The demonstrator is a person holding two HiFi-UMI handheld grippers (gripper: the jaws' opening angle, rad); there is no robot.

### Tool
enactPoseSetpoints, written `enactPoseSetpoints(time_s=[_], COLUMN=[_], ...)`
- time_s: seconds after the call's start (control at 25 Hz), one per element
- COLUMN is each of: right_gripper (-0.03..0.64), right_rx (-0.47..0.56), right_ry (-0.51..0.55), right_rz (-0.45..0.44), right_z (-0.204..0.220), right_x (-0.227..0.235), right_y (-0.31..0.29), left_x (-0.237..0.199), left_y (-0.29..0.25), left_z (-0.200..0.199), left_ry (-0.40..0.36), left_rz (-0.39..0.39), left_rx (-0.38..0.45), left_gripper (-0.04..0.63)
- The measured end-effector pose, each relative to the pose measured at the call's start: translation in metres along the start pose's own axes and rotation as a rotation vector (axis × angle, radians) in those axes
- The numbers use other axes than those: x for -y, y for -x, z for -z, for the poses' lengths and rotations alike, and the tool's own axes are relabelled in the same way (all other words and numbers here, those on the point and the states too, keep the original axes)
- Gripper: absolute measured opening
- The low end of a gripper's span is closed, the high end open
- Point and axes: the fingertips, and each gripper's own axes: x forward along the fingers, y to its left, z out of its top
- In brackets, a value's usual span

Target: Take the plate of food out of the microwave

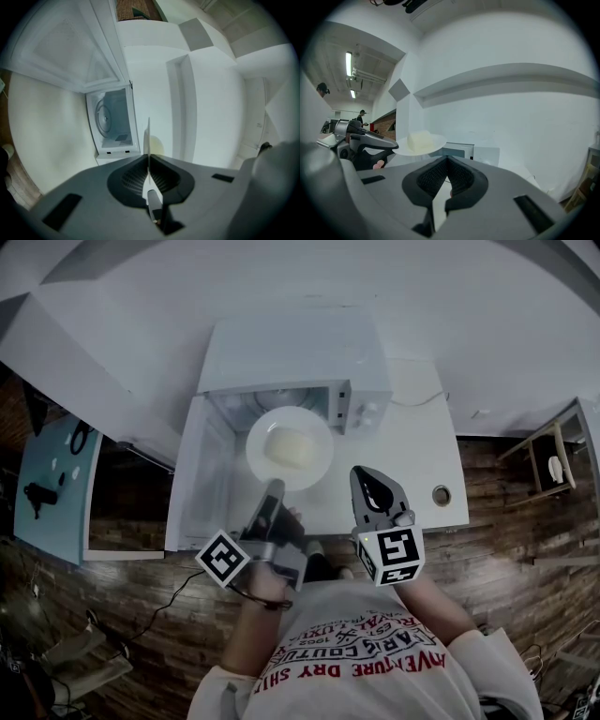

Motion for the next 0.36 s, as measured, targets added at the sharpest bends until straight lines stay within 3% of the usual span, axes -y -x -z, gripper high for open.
enactPoseSetpoints(time_s=[0.36], right_gripper=[0.012], right_rx=[-0.014], right_ry=[0.012], right_rz=[0.01], right_z=[0.0026], right_x=[0.0046], right_y=[-0.0006], left_x=[-0.0019], left_y=[-0.0026], left_z=[0.0004], left_ry=[0.004], left_rz=[0.001], left_rx=[0.001], left_gripper=[0.016])
